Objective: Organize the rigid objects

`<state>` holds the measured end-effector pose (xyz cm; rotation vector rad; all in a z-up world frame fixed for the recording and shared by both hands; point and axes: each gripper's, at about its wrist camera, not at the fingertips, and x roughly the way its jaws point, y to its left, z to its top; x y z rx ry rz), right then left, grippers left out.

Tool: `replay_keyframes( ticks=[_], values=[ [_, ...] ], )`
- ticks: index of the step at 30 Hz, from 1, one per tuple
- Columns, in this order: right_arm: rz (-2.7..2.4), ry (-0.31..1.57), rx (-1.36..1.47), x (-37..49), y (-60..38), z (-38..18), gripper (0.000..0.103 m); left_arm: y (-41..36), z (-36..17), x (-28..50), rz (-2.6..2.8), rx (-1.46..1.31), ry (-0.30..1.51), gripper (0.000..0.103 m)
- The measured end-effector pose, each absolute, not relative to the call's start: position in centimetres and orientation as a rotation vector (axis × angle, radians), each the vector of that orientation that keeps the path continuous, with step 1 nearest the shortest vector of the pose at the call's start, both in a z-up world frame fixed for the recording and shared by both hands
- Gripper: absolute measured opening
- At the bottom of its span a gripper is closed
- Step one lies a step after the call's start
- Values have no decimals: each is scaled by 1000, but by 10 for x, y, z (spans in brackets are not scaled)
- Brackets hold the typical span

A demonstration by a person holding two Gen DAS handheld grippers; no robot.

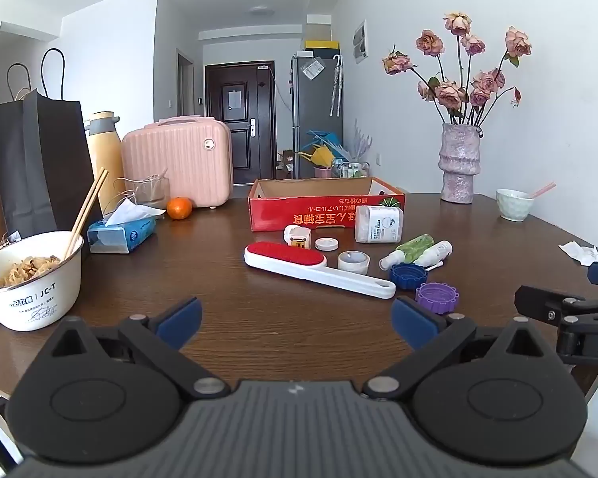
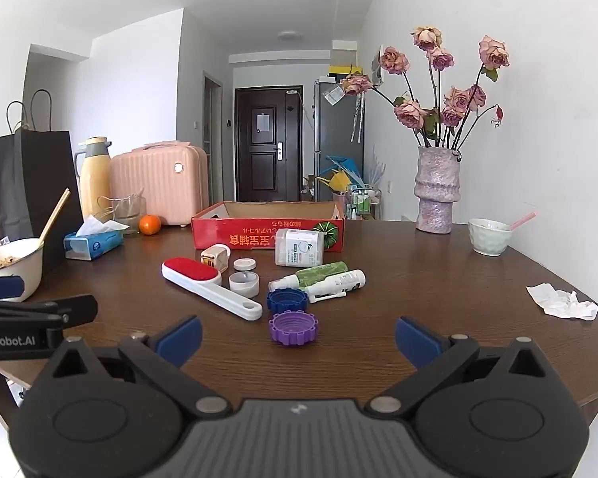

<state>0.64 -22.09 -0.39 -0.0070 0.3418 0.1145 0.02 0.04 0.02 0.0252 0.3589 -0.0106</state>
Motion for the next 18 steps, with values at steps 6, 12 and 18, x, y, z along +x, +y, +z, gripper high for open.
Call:
replay_keyframes(
  ticks=[6,12,18],
  values=[
    [116,341,-6,6,-221,-4,103,2,1,1,-16,27,354,103],
    [115,340,-8,6,-221,-4,103,-3,2,-4,-16,36,348,103],
    [116,340,-8,6,-221,-4,103,-5,4,-4,-15,32,349,103]
  ],
)
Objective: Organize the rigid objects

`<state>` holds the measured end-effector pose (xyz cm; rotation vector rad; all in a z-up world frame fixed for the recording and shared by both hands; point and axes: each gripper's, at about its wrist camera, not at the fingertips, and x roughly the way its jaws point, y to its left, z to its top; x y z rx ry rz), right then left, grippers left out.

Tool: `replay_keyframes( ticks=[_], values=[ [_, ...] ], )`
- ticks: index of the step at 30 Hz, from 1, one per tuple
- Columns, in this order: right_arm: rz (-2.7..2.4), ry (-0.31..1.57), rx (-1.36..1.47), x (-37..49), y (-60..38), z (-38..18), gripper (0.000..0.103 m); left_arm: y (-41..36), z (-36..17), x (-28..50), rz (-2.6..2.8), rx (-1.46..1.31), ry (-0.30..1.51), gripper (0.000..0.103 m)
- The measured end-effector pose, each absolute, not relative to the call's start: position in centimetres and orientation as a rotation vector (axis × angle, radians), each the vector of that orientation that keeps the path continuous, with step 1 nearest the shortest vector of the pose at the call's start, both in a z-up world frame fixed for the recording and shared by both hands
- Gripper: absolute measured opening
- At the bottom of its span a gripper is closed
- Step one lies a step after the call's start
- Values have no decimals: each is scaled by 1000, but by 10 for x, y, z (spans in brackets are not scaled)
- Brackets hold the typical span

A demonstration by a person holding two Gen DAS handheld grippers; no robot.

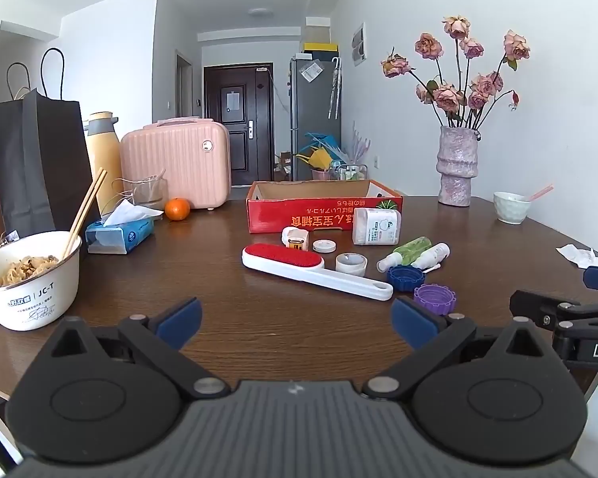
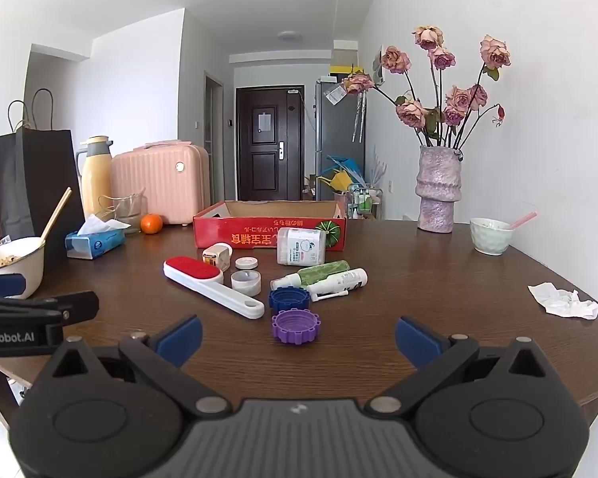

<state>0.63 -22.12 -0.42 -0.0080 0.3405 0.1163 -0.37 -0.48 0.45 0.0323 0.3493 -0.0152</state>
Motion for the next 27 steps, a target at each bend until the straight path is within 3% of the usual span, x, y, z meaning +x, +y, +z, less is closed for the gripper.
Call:
replay_keyframes(
  ticks=[27],
  values=[
    [117,339,-10,5,-221,-3,103,1,4,-4,-16,32,338,103]
  ],
)
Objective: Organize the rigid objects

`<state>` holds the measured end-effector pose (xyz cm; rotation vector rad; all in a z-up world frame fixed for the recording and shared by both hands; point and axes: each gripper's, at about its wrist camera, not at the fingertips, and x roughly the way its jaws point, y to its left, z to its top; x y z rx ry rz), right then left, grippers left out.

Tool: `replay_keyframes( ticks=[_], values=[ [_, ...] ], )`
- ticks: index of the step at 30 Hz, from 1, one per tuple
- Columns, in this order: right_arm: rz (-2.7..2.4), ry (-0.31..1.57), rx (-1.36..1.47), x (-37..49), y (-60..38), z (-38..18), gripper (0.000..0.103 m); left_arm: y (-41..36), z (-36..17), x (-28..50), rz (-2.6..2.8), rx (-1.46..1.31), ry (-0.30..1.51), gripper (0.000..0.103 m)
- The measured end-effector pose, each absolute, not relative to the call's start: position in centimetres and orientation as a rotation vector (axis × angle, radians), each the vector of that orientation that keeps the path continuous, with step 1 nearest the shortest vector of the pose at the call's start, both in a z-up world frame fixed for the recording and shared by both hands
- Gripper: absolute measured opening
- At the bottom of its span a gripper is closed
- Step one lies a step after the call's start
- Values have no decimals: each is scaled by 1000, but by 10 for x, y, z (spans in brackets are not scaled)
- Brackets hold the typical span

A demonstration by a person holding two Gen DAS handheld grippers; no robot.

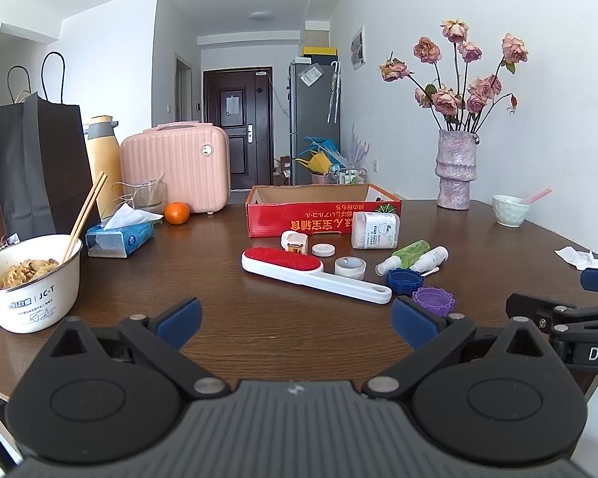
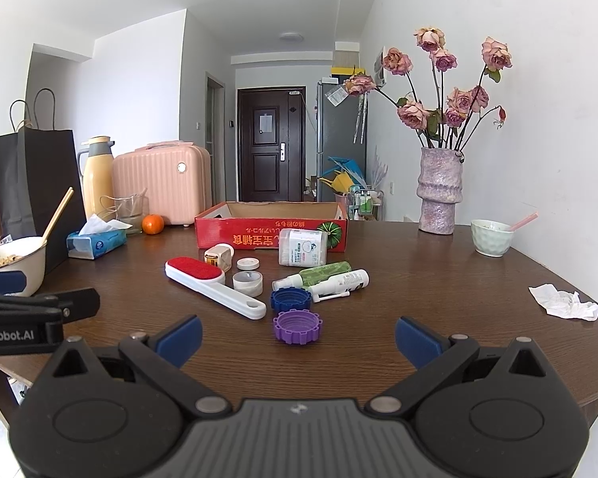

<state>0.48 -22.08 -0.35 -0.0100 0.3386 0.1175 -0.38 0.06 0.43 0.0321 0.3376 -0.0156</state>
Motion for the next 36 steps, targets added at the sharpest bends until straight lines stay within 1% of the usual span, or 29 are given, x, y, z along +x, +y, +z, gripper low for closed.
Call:
replay_keyframes(
  ticks=[36],
  values=[
    [122,331,-13,0,-215,3,103,0,9,-7,-15,30,329,103]
  ],
)
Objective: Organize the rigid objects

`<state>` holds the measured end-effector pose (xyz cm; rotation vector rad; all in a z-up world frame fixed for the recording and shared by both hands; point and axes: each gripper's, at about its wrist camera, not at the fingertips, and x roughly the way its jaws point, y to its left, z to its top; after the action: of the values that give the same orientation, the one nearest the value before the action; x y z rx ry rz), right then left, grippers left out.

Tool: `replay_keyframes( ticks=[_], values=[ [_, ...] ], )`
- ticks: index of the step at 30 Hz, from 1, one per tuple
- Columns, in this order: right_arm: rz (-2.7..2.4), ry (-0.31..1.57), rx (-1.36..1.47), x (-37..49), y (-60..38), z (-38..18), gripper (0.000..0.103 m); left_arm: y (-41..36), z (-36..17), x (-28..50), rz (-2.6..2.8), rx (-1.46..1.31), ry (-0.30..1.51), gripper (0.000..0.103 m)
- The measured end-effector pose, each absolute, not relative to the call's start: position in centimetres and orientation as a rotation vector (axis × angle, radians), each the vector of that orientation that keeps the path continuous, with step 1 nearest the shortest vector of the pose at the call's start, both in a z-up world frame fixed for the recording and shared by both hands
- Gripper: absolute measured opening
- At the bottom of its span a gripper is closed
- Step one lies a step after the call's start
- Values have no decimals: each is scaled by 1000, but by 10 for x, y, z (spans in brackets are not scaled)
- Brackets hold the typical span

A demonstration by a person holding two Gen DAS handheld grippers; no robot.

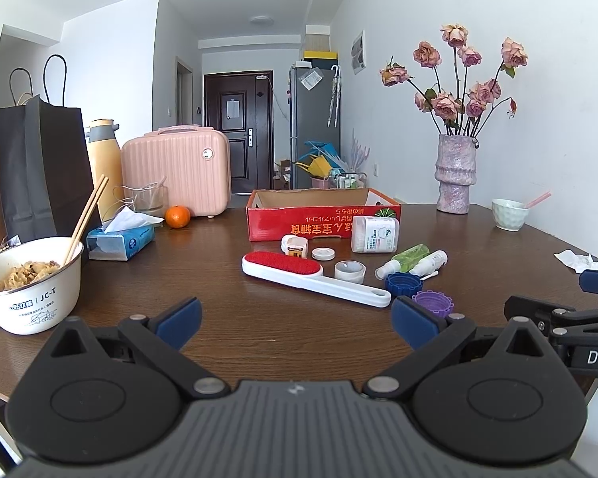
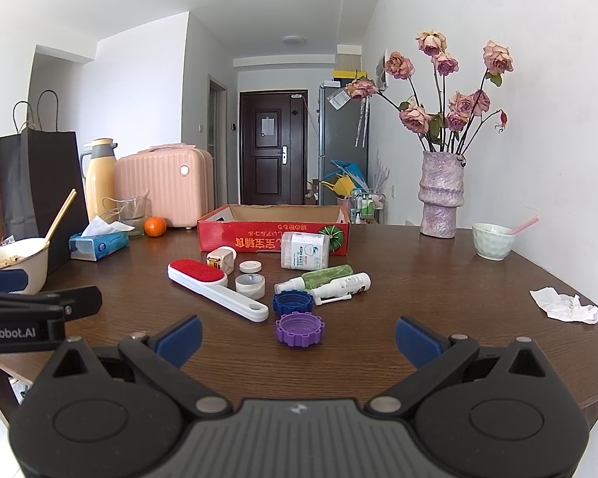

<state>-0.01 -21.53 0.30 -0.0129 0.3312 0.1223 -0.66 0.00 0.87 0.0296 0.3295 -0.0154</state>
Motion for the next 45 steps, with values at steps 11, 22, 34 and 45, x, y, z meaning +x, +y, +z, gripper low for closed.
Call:
replay_keyframes(
  ticks=[11,22,34,45],
  values=[
    [149,351,-14,10,-214,-3,103,3,9,3,-21,21,342,103],
    [147,373,-22,34,-213,-11,103,10,-2,29,-31,6,360,103],
    [146,431,-37,77,-211,-23,103,14,-16,67,-28,-4,399,103],
    [149,495,-48,125,-211,-37,103,16,-32,113,-14,-12,455,103]
  ],
)
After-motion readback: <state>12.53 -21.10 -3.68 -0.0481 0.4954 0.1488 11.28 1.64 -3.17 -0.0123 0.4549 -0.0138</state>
